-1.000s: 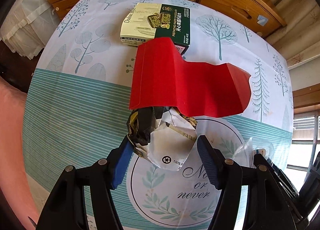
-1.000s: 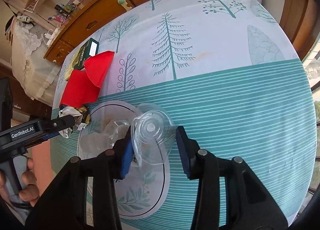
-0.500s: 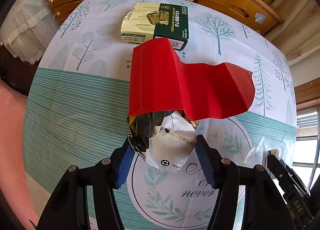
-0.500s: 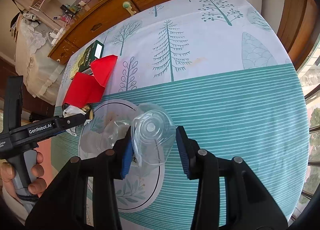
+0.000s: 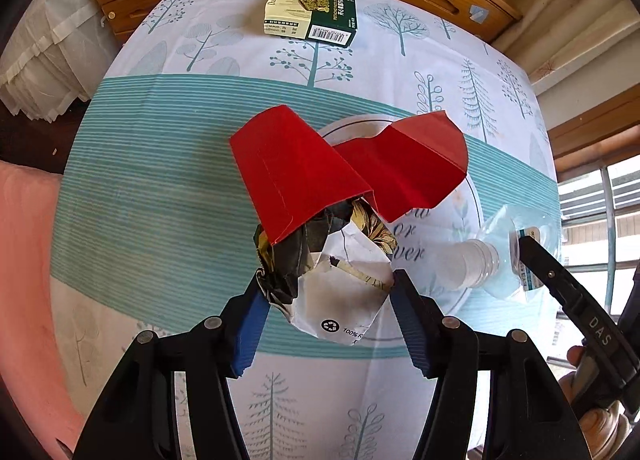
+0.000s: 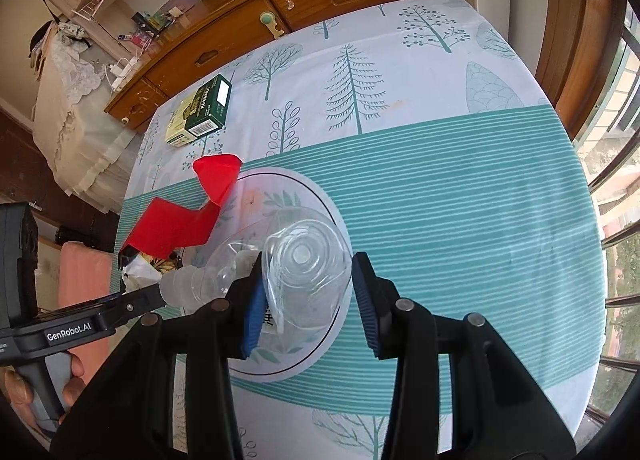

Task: Collect trash
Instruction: 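Carry the wrapper and plastic cup in both grippers over the bin, then open both grippers to drop the wrapper and cup into the bin, then raise both tools from the bin back toward the table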

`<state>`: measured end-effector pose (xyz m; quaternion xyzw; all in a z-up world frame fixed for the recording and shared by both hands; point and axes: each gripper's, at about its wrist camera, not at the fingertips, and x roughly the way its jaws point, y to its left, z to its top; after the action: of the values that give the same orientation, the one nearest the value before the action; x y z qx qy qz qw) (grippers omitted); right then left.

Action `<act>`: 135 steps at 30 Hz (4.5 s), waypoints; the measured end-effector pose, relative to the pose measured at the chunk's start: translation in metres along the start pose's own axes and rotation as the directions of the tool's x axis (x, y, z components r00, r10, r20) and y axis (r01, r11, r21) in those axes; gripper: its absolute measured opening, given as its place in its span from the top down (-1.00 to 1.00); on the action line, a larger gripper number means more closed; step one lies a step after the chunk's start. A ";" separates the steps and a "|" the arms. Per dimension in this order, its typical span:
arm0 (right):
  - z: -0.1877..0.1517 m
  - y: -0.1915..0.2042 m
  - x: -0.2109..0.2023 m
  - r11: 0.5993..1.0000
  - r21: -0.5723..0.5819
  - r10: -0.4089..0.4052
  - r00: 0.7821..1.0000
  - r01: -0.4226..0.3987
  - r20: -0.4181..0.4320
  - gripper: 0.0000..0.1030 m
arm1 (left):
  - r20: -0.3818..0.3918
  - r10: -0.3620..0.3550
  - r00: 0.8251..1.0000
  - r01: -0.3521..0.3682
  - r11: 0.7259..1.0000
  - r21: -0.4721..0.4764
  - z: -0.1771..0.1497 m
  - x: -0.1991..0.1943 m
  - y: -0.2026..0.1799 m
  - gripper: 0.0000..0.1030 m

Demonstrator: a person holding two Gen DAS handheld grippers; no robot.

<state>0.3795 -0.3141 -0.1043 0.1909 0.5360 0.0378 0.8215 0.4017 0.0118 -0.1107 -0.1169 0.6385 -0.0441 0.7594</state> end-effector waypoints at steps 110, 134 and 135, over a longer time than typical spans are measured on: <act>-0.436 0.076 -0.140 0.975 -0.075 -0.205 0.977 0.209 0.061 -0.50 | 0.160 -0.042 0.986 0.003 0.971 0.237 -0.408 -0.105 0.094 -0.69; -0.351 0.193 -0.284 0.956 -0.174 -0.176 0.935 0.237 0.308 -0.41 | 0.386 -0.074 0.920 -0.040 0.959 0.279 -0.357 -0.259 0.099 -0.69; -0.349 0.197 -0.281 0.954 -0.184 -0.174 0.937 0.237 0.304 -0.39 | 0.389 -0.075 0.918 -0.038 0.961 0.274 -0.353 -0.259 0.100 -0.69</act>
<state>-0.0236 -0.1114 0.0854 0.0458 0.4219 -0.0178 0.9053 0.0005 0.1223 0.0593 -0.0227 0.4584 -0.1153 0.8810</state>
